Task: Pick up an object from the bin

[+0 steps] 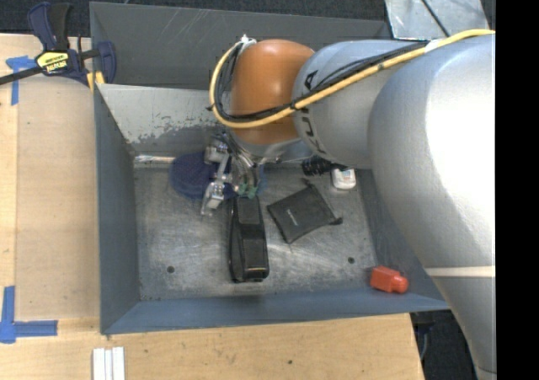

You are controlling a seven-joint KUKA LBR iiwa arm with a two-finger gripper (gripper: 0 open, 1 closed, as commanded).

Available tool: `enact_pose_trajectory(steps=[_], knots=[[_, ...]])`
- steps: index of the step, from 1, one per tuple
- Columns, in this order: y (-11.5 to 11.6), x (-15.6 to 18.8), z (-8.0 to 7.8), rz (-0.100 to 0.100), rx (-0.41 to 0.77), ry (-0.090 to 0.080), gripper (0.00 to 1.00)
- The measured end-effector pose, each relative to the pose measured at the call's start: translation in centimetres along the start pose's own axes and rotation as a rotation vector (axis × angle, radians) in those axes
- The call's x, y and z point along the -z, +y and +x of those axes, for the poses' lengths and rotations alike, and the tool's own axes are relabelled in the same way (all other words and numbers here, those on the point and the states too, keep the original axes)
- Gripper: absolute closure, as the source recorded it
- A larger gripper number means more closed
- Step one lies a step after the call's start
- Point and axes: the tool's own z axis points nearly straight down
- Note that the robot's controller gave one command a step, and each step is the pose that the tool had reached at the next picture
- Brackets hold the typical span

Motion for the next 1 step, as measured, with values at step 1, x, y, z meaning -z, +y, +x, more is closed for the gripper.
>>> enact_pose_trajectory(steps=[1], knots=[[0.64,0.57,-0.04,0.011,0.009,-0.001,0.00]])
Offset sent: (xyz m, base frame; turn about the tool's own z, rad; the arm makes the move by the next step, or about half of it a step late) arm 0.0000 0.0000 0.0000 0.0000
